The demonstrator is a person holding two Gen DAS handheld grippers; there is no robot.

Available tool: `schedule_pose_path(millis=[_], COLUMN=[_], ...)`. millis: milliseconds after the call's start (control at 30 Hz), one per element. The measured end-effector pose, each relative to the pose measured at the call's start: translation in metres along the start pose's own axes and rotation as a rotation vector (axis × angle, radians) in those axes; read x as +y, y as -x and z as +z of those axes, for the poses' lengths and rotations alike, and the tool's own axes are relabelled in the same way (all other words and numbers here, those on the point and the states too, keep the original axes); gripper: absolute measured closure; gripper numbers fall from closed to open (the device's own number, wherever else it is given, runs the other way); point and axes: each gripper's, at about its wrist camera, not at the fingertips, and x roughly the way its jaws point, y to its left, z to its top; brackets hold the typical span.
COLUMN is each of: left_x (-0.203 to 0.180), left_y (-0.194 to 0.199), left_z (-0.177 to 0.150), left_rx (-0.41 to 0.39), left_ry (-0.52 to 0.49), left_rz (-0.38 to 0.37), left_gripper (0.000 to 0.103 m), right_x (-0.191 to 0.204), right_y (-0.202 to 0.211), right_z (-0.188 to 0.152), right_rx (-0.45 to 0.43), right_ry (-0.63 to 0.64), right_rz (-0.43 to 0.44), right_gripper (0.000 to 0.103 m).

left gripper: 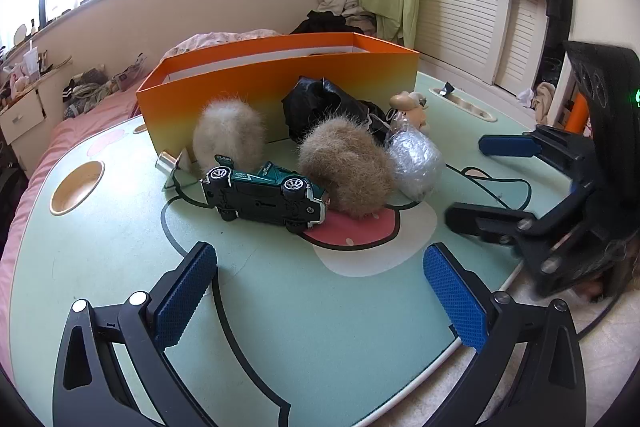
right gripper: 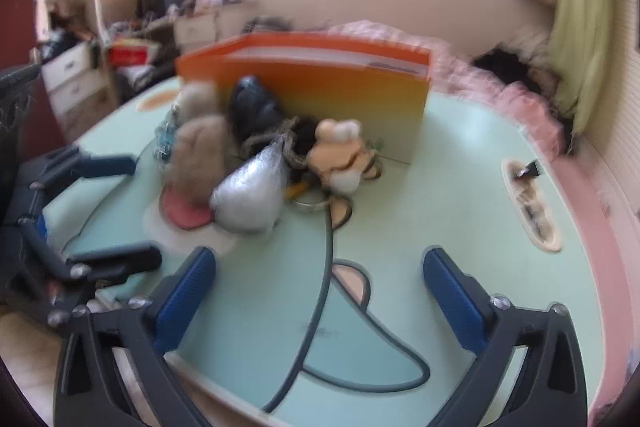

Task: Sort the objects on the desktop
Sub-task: 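Grasp clear plastic bag in box with right tool, set on table, then reach into box with left tool and grasp dark red case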

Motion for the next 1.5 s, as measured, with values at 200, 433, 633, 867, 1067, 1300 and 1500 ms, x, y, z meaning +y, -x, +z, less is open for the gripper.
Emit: schedule_pose_path(millis=[200, 433, 633, 867, 1067, 1300, 1500], left_x=[-0.001, -0.006, -0.002, 0.015, 0.012, -0.003, -0.007], left_y=[0.002, 0.014, 0.084, 0.082, 0.001, -0.148, -0.178], left_z=[0.002, 0.006, 0.028, 0.107, 0.196, 0.221, 0.222], left_rx=[0.007, 0.034, -0.332, -0.21, -0.048, 0.341, 0.384], left_ry=[-0.001, -0.069, -0.104, -0.027, 0.021, 0.106, 0.142], left_rz=[-0.001, 0.11, 0.169, -0.032, 0.001, 0.046, 0.073], left_gripper=[0.0, 0.0, 0.0, 0.0, 0.028, 0.032, 0.032], right_x=[0.0, -0.006, -0.007, -0.007, -0.007, -0.006, -0.006], right_y=[0.003, -0.007, -0.007, -0.006, -0.006, -0.005, -0.005], right_z=[-0.003, -0.002, -0.002, -0.002, -0.002, -0.001, 0.0], right_rx=[-0.029, -0.039, -0.042, -0.045, -0.045, -0.048, -0.048], right_ry=[-0.001, -0.003, -0.004, -0.004, -0.005, -0.004, -0.006], right_rz=[-0.01, -0.004, -0.003, -0.002, -0.002, -0.001, 0.0], right_gripper=[0.0, 0.0, 0.0, 0.0, 0.0, 0.0, 0.0])
